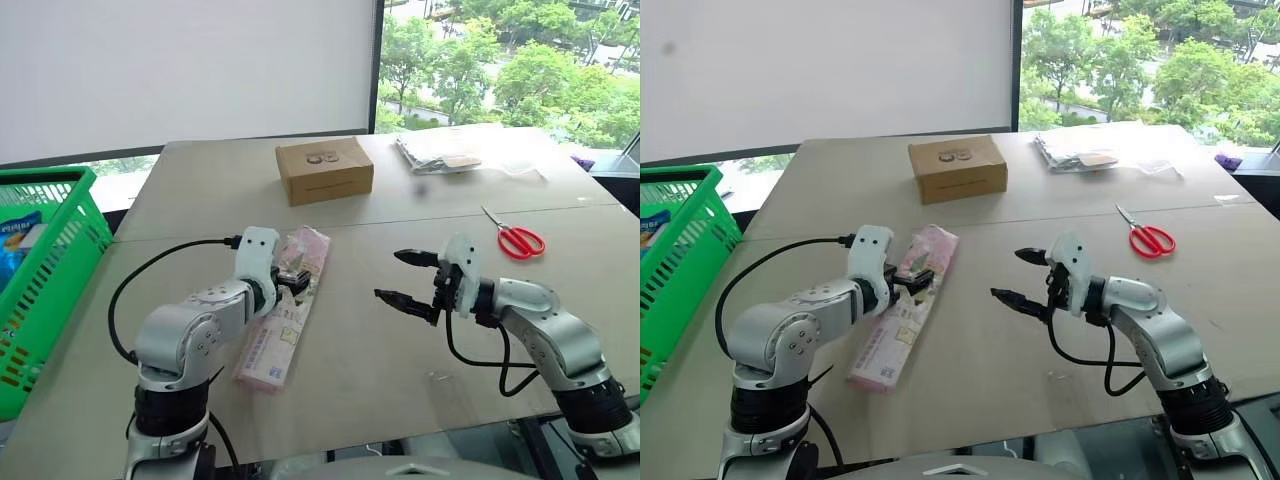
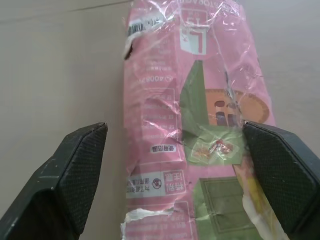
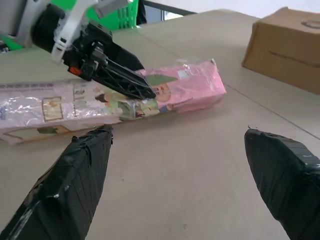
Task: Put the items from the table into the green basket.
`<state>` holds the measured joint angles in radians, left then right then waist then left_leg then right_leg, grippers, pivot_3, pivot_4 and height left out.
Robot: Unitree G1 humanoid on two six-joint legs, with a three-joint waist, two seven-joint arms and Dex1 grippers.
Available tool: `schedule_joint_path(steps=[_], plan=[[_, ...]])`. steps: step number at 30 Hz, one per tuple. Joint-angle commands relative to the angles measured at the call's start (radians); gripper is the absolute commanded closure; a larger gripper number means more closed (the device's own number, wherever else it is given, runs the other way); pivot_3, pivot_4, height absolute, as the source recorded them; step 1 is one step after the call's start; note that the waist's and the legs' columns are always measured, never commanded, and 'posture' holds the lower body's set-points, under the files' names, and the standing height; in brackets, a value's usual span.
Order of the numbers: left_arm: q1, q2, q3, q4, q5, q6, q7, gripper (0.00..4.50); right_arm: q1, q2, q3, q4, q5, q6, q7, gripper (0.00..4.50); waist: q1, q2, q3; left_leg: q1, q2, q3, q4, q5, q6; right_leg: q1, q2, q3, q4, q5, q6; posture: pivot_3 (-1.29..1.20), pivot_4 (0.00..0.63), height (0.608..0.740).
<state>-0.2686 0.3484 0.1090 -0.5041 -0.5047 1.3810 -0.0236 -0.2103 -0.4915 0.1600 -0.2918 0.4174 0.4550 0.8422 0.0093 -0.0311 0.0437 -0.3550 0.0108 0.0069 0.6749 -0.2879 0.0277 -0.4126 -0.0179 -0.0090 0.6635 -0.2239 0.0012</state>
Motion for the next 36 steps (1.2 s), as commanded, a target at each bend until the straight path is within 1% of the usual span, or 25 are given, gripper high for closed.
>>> schedule_joint_path(steps=[1,3,5,7,9,10,11,12,16,19,20,23,25,28,31,33,36], plan=[[0.016,-0.022,0.017,-0.031,-0.007,0.043,-0.018,0.27,-0.018,0.008,-0.014,-0.019,0.005,-0.019,-0.001,0.0,-0.001,0.0,0.0,0.0,0.0,0.0,0.0,0.0,0.0,0.0,0.0,0.0,0.0,0.0,0.0,0.01,0.005,0.724],[0.018,-0.038,0.029,-0.03,-0.006,0.056,-0.021,0.87,-0.022,0.015,-0.01,-0.018,0.004,-0.017,-0.003,0.0,0.0,0.0,0.0,0.0,0.0,0.0,0.0,0.0,0.0,0.0,0.001,0.0,0.0,0.0,0.0,0.01,0.005,0.724],[0.022,-0.039,0.029,-0.035,-0.001,0.057,-0.028,1.78,-0.022,0.018,-0.007,-0.021,0.002,-0.016,-0.003,0.0,0.0,0.001,-0.001,0.0,0.0,0.0,0.0,0.0,0.0,0.0,0.001,0.0,0.0,0.0,0.0,0.01,0.005,0.724],[0.027,-0.036,0.023,-0.042,0.003,0.056,-0.034,2.78,-0.019,0.018,-0.009,-0.024,0.002,-0.015,-0.001,0.0,0.0,0.001,-0.001,0.0,0.0,0.0,0.0,0.0,0.0,0.0,0.001,0.0,0.0,0.0,0.0,0.01,0.007,0.724],[0.029,-0.036,0.021,-0.044,0.007,0.055,-0.037,3.6,-0.018,0.017,-0.011,-0.026,0.003,-0.012,0.004,0.0,0.0,0.002,-0.001,0.0,0.0,0.0,0.0,0.0,0.0,0.0,0.0,0.001,0.0,0.0,0.0,0.02,0.008,0.724],[0.03,-0.034,0.02,-0.045,0.01,0.054,-0.04,4.13,-0.017,0.014,-0.011,-0.027,0.005,-0.009,0.008,0.0,0.0,0.002,-0.001,0.001,0.0,0.001,0.0,0.0,0.0,0.0,0.0,0.001,0.0,0.0,0.0,0.02,0.009,0.724],[0.031,-0.031,0.017,-0.046,0.012,0.053,-0.043,4.38,-0.017,0.011,-0.01,-0.029,0.007,-0.005,0.012,0.0,0.0,0.002,-0.001,0.001,0.0,0.001,0.0,0.0,0.0,0.0,0.0,0.001,0.0,0.0,0.0,0.02,0.009,0.724],[0.031,-0.029,0.016,-0.046,0.014,0.052,-0.045,4.49,-0.017,0.01,-0.01,-0.029,0.008,-0.003,0.014,0.0,0.0,0.002,-0.001,0.001,0.0,0.001,0.0,0.0,0.0,0.0,0.0,0.001,0.0,-0.001,0.001,0.02,0.009,0.724],[0.028,-0.004,0.015,-0.059,0.021,0.043,-0.06,4.49,-0.022,0.009,-0.01,-0.026,0.009,0.001,0.019,0.0,-0.001,0.002,-0.001,0.001,0.0,0.001,-0.001,0.0,0.0,0.0,0.001,0.001,0.0,-0.001,0.001,0.03,0.015,0.724],[-0.005,0.07,0.023,-0.064,0.036,0.029,-0.081,4.49,-0.031,0.014,-0.006,-0.02,0.008,0.002,0.022,0.0,-0.002,0.002,0.0,0.001,0.0,0.001,-0.002,0.0,0.0,0.0,0.001,0.001,0.0,-0.001,0.001,0.04,0.016,0.724],[-0.022,0.109,0.034,-0.058,0.041,0.021,-0.093,4.49,-0.035,0.018,-0.005,-0.019,0.011,0.002,0.025,0.0,-0.003,0.003,0.001,0.001,0.001,0.001,-0.002,0.0,0.0,0.0,0.002,0.001,-0.001,-0.001,0.001,0.06,0.016,0.724],[-0.098,0.265,0.094,-0.007,0.05,-0.003,-0.152,4.49,-0.054,0.039,-0.004,-0.013,0.035,0.006,0.038,0.0,-0.002,0.002,0.004,0.002,0.001,0.0,-0.002,0.0,0.0,0.0,0.003,0.001,0.0,-0.002,0.001,0.06,0.016,0.724],[-0.142,0.404,0.14,0.055,0.062,-0.046,-0.21,4.49,-0.073,0.049,-0.002,-0.009,0.065,0.015,0.069,0.0,-0.002,0.002,0.01,0.002,0.001,-0.003,-0.002,0.0,0.0,-0.001,0.006,0.001,-0.001,-0.004,-0.002,0.09,0.017,0.724],[-0.177,0.601,0.195,0.172,0.112,-0.135,-0.276,4.49,-0.101,0.067,-0.011,-0.02,0.141,0.042,0.119,0.0,-0.001,0.003,0.014,0.002,0.001,-0.004,-0.003,0.0,0.0,-0.001,0.005,0.0,-0.001,-0.004,-0.002,0.11,0.014,0.724],[-0.162,0.803,0.238,0.315,0.188,-0.264,-0.346,4.49,-0.143,0.091,-0.026,-0.043,0.235,0.081,0.153,0.0,0.002,0.004,0.015,0.001,0.002,-0.004,-0.006,0.0,0.0,-0.002,0.003,0.0,-0.003,-0.003,-0.001,0.11,0.014,0.724],[-0.133,0.902,0.283,0.438,0.241,-0.36,-0.384,4.49,-0.177,0.115,-0.037,-0.05,0.28,0.094,0.15,0.0,0.005,0.004,0.016,-0.003,0.001,-0.005,-0.006,0.0,0.0,-0.005,0.001,-0.001,-0.004,-0.003,-0.001,0.11,0.014,0.724],[-0.054,1.013,0.341,0.636,0.338,-0.52,-0.415,4.49,-0.226,0.139,-0.044,-0.057,0.327,0.119,0.139,0.0,0.006,0.004,0.016,-0.009,0.001,-0.006,-0.006,0.0,-0.001,-0.01,-0.004,-0.002,-0.003,-0.002,-0.002,0.11,0.014,0.724]])
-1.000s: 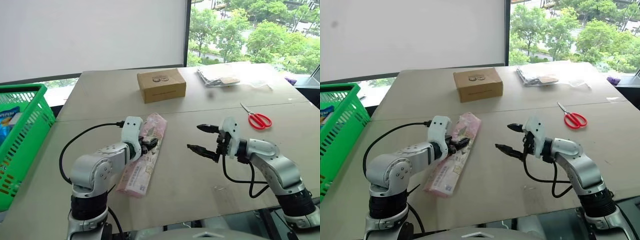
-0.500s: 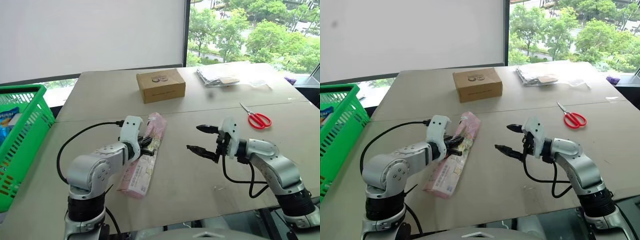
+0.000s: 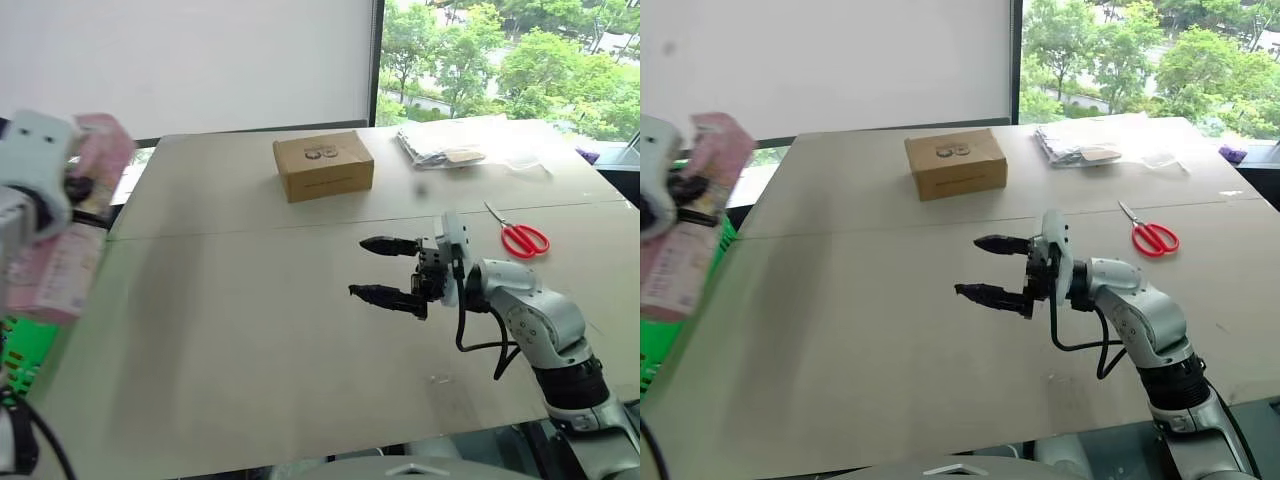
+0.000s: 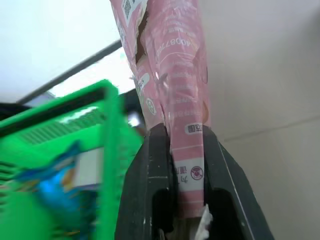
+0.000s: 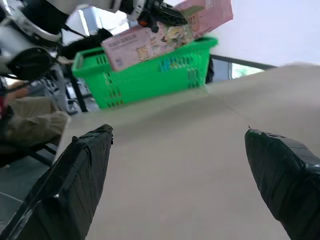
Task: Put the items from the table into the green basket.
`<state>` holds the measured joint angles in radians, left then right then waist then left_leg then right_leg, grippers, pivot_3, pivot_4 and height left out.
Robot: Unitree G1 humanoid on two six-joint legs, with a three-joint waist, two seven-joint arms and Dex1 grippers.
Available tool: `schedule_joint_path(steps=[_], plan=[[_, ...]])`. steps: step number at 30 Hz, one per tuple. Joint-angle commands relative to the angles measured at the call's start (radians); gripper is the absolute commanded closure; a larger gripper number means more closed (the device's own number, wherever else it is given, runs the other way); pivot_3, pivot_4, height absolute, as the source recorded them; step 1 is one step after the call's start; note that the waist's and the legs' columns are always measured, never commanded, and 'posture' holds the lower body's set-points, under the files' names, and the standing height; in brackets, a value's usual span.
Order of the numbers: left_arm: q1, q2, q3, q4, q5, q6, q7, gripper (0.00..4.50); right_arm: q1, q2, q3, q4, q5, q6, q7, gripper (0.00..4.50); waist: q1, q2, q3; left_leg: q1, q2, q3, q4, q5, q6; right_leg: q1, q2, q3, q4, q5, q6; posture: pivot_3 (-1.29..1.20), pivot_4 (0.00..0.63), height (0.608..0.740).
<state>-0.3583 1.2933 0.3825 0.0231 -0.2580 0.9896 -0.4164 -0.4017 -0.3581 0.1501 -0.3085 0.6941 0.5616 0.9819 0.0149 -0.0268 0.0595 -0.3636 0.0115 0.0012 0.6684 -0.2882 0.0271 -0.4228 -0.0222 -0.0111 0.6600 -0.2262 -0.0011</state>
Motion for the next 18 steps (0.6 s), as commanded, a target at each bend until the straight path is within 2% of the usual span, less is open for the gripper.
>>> schedule_joint_path(steps=[1,4,7,11,13,14,16,17,18], plan=[[0.064,0.092,0.076,0.156,0.118,-0.178,-0.032,4.49,-0.049,0.011,-0.035,-0.041,0.057,0.016,-0.006,0.0,0.002,0.0,0.0,0.0,0.0,0.0,0.0,0.0,0.0,0.0,-0.002,0.0,0.0,0.0,0.0,0.11,0.014,0.724],[0.088,0.123,0.091,0.285,0.164,-0.307,-0.043,4.49,-0.086,0.026,-0.041,-0.045,0.079,0.033,-0.029,0.0,0.014,0.0,0.0,-0.001,-0.001,-0.001,-0.001,0.0,0.0,0.0,-0.005,-0.004,0.0,0.0,0.0,0.15,0.004,0.724],[0.097,0.147,0.048,0.433,0.231,-0.453,-0.021,4.49,-0.108,0.036,-0.036,-0.044,0.088,0.039,-0.041,0.0,0.028,-0.001,0.0,-0.001,-0.001,-0.003,-0.001,0.0,0.0,0.0,-0.006,-0.005,0.001,0.0,0.0,0.15,0.001,0.724],[0.031,0.128,-0.003,0.571,0.258,-0.594,-0.019,4.49,-0.115,0.036,-0.026,-0.046,0.079,0.037,-0.041,0.0,0.044,-0.004,-0.002,-0.001,-0.001,-0.003,0.0,0.0,0.0,0.0,-0.007,-0.007,0.001,0.0,0.0,0.15,0.0,0.724],[-0.012,0.124,-0.039,0.646,0.28,-0.676,-0.008,3.51,-0.113,0.044,-0.033,-0.049,0.089,0.037,-0.049,0.0,0.053,-0.007,-0.004,-0.002,-0.001,-0.003,0.001,0.0,0.0,0.0,-0.009,-0.007,0.001,0.0,0.0,0.13,0.0,0.724],[-0.03,0.122,-0.052,0.673,0.286,-0.701,-0.008,3.26,-0.112,0.046,-0.034,-0.05,0.091,0.036,-0.051,0.0,0.054,-0.008,-0.005,-0.002,-0.001,-0.003,0.001,0.0,0.0,0.0,-0.009,-0.008,0.001,0.0,0.0,0.13,0.0,0.724],[-0.076,0.114,-0.07,0.717,0.299,-0.754,0.011,2.46,-0.109,0.046,-0.034,-0.053,0.086,0.035,-0.054,0.0,0.056,-0.01,-0.006,-0.003,-0.002,-0.004,0.001,0.0,0.0,0.0,-0.009,-0.009,0.001,0.0,0.0,0.13,0.0,0.724],[-0.104,0.11,-0.082,0.739,0.31,-0.787,0.033,1.86,-0.107,0.047,-0.033,-0.056,0.084,0.034,-0.057,0.0,0.056,-0.011,-0.006,-0.004,-0.002,-0.004,0.001,0.0,0.0,0.0,-0.01,-0.009,0.001,0.0,0.0,0.13,0.0,0.724],[-0.124,0.107,-0.091,0.756,0.319,-0.811,0.048,1.53,-0.105,0.047,-0.033,-0.057,0.082,0.033,-0.058,0.0,0.056,-0.011,-0.006,-0.004,-0.002,-0.005,0.001,0.0,0.0,0.0,-0.01,-0.01,0.001,0.0,0.0,0.13,0.0,0.724]])
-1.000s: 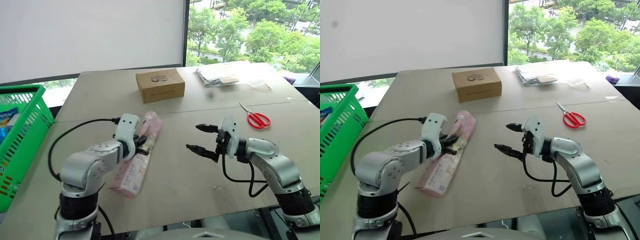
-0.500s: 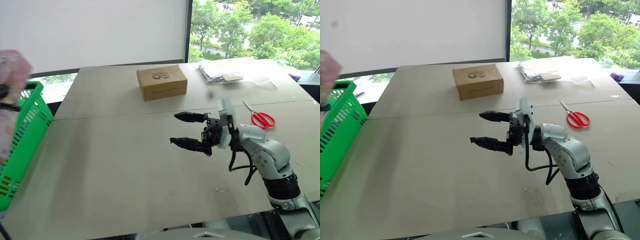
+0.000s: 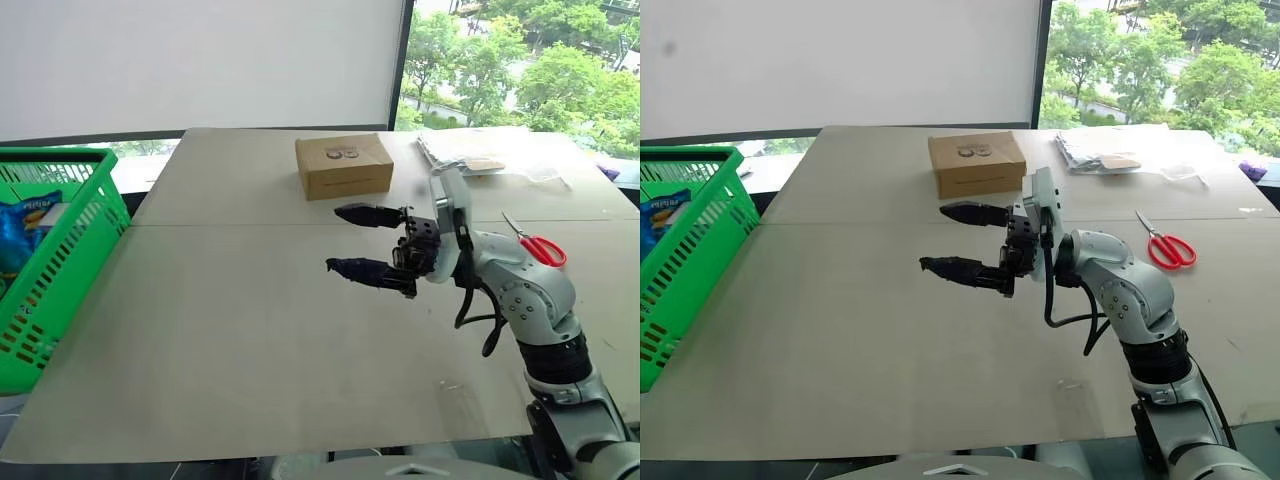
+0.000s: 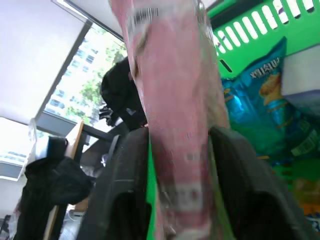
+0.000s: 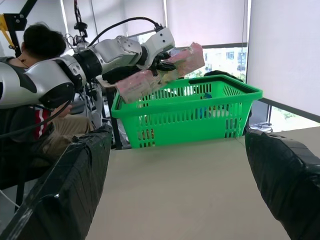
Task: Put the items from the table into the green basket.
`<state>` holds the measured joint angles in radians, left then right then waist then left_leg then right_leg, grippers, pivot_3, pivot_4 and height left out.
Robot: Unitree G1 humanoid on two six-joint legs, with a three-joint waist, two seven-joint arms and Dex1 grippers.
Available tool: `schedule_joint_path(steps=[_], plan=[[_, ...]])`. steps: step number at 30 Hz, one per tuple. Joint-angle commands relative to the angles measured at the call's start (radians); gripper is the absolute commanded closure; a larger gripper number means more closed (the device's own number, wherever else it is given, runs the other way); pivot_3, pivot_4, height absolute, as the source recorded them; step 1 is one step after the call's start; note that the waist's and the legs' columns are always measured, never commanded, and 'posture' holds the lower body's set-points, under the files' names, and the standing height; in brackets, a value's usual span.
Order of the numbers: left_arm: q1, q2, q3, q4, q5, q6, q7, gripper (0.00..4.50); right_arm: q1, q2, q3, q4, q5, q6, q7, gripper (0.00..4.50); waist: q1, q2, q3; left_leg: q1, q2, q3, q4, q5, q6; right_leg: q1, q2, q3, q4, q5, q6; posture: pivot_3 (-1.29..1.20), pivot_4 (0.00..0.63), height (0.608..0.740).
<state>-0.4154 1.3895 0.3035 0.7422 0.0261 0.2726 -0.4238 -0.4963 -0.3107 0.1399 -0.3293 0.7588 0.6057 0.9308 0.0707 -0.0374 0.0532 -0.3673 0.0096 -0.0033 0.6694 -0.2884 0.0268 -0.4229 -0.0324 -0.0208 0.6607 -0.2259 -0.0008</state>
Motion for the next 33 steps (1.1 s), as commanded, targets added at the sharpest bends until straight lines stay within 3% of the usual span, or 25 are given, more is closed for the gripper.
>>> schedule_joint_path(steps=[1,3,7,9,12,14,19,22,26,27,33], plan=[[-0.088,0.01,-0.018,0.055,0.041,-0.118,0.066,1.02,-0.007,0.001,-0.022,-0.039,0.017,-0.011,-0.009,0.0,0.0,0.0,0.0,0.0,0.0,0.0,0.0,0.0,0.0,0.0,-0.001,0.0,0.0,0.0,0.0,0.13,0.0,0.724],[-0.138,0.008,-0.011,0.09,0.037,-0.144,0.096,0.06,0.0,0.0,-0.02,-0.045,0.016,-0.012,-0.012,0.0,-0.002,-0.001,-0.001,0.0,0.0,0.0,0.0,0.0,0.0,0.0,-0.001,0.0,0.0,0.0,0.0,0.13,0.0,0.724],[-0.2,-0.027,0.034,0.08,-0.033,-0.215,0.069,0.06,0.02,-0.009,-0.021,-0.053,0.015,-0.011,-0.01,0.0,-0.004,-0.004,-0.003,-0.003,0.0,0.0,0.0,0.0,0.0,-0.004,-0.001,0.0,0.002,0.0,0.0,0.14,0.001,0.724],[-0.162,-0.101,0.104,-0.057,-0.163,-0.145,-0.057,0.06,0.038,-0.023,-0.018,-0.046,0.001,-0.021,0.003,0.0,-0.001,-0.003,-0.005,-0.005,-0.001,0.0,0.0,0.0,0.0,-0.005,-0.001,0.0,0.002,0.0,0.0,0.14,0.001,0.724],[0.12,-0.271,0.191,-0.507,-0.366,-0.027,-0.235,0.06,0.096,-0.041,-0.025,0.023,-0.06,-0.074,0.004,0.0,-0.001,0.0,-0.009,-0.009,-0.001,-0.002,0.001,0.0,0.0,-0.008,-0.003,-0.002,0.002,0.001,0.0,0.15,0.003,0.724],[0.314,-0.425,0.208,-0.779,-0.498,0.039,-0.256,0.06,0.139,-0.06,-0.014,0.123,-0.156,-0.167,0.007,0.0,-0.003,0.007,-0.018,-0.01,-0.002,-0.001,0.001,0.0,0.0,-0.008,-0.006,-0.001,0.002,0.001,0.0,0.15,0.006,0.724],[0.569,-0.68,0.041,-1.089,-0.492,0.119,-0.165,0.06,0.221,-0.085,-0.002,0.341,-0.354,-0.398,-0.012,0.0,-0.012,0.004,-0.018,-0.012,-0.003,0.003,0.001,-0.002,0.003,-0.012,-0.006,0.001,0.002,0.001,0.0,0.15,0.013,0.724],[0.579,-0.798,-0.073,-1.126,-0.451,0.11,-0.117,0.06,0.259,-0.08,-0.035,0.473,-0.47,-0.565,-0.104,0.0,0.006,0.009,-0.018,-0.01,-0.002,0.001,0.001,-0.001,0.003,-0.011,-0.003,0.001,0.004,0.001,-0.001,0.17,0.017,0.724],[0.547,-0.867,-0.174,-1.081,-0.38,0.072,-0.104,0.06,0.307,-0.08,-0.078,0.526,-0.503,-0.653,-0.15,0.0,0.025,0.019,-0.015,0.002,-0.002,0.001,0.002,0.0,0.002,0.001,0.0,0.001,0.003,0.0,-0.001,0.13,0.015,0.724],[0.536,-0.878,-0.186,-1.067,-0.369,0.063,-0.104,0.06,0.321,-0.089,-0.082,0.533,-0.519,-0.673,-0.156,0.0,0.024,0.019,-0.015,0.008,-0.002,0.001,0.002,0.0,0.002,0.008,0.001,0.001,0.002,-0.002,-0.003,0.12,0.013,0.724],[0.515,-0.896,-0.207,-1.015,-0.352,0.036,-0.143,0.06,0.353,-0.1,-0.087,0.54,-0.539,-0.706,-0.152,0.0,0.007,0.02,-0.015,0.01,0.0,0.003,0.003,0.0,0.002,0.01,0.012,0.005,0.002,-0.004,0.001,0.08,0.013,0.724]])
